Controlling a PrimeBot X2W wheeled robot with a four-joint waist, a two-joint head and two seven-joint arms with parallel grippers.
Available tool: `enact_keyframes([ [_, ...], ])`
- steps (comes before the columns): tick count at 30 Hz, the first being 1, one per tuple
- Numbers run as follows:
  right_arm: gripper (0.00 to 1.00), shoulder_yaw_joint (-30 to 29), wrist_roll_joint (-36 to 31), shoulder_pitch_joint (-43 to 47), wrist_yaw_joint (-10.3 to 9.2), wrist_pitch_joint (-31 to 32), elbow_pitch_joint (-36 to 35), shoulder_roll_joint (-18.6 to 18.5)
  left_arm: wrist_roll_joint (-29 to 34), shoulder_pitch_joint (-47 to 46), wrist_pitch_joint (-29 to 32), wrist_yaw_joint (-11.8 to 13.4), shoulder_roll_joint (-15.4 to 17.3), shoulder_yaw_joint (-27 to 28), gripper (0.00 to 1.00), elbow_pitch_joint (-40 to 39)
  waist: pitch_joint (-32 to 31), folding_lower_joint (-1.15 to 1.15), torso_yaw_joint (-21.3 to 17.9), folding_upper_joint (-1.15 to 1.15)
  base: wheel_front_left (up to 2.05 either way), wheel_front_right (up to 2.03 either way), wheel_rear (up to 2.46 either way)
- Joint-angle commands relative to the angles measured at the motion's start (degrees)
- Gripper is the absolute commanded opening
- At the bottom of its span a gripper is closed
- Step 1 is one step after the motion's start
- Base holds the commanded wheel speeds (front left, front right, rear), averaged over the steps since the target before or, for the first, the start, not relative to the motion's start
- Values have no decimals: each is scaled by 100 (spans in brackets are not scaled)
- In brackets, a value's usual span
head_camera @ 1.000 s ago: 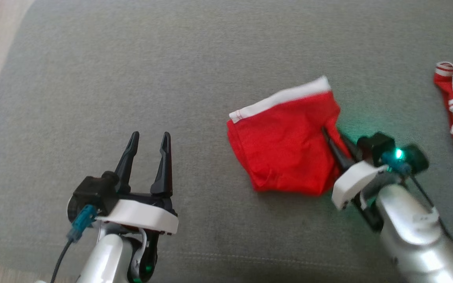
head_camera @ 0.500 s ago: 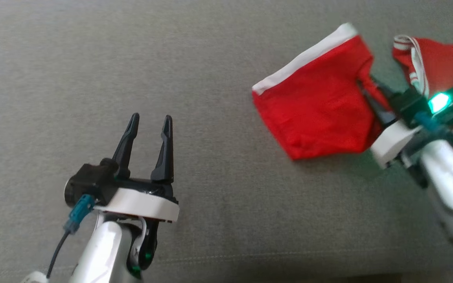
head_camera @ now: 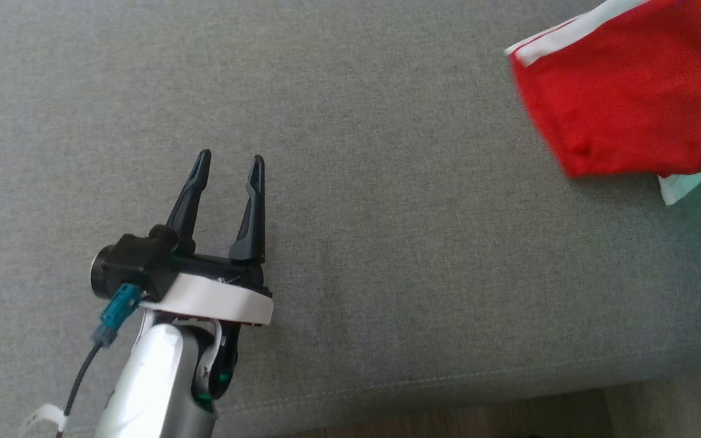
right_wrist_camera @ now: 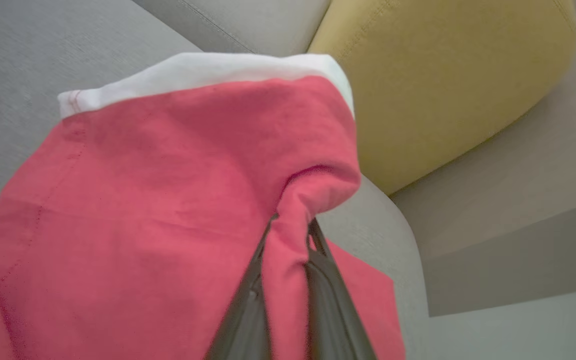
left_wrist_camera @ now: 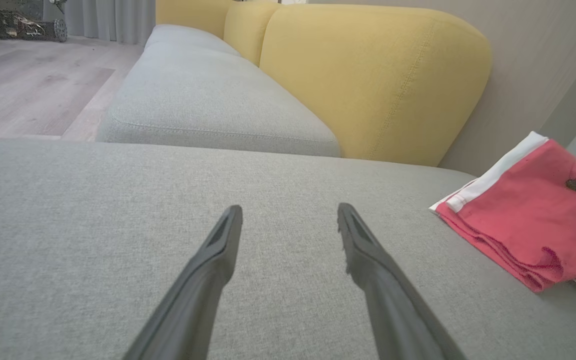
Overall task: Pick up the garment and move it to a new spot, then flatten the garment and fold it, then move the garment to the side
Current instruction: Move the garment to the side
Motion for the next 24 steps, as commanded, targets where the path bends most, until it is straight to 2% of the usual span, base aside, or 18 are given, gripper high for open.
enact_keyframes([
  [1, 0, -95, 15, 5, -5, 47, -159, -255, 38, -168, -33, -19, 34, 182, 100, -201, 55, 0, -34, 0, 0, 0, 0],
  [12, 0, -796, -365, 219, -5, 700, -452, -453, 104, -358, -33, -92, 34, 233, 100, -212, 355, 0, -111, 0, 0, 0, 0],
  [21, 0, -1428, -596, 407, -5, 960, -633, -281, 151, -461, -33, -151, 34, 284, 100, -205, 544, 0, -135, 0, 0, 0, 0],
  [22, 25, -1485, -612, 422, -5, 968, -645, -256, 153, -472, -33, -155, 34, 287, 100, -204, 557, 0, -136, 0, 0, 0, 0],
  [23, 35, -1528, -601, 439, -5, 974, -661, -215, 154, -482, -33, -158, 34, 290, 100, -200, 566, 0, -138, 0, 0, 0, 0],
  [24, 72, -1541, -581, 460, -5, 978, -694, -172, 154, -492, -33, -161, 34, 294, 100, -194, 569, 0, -140, 0, 0, 0, 0],
])
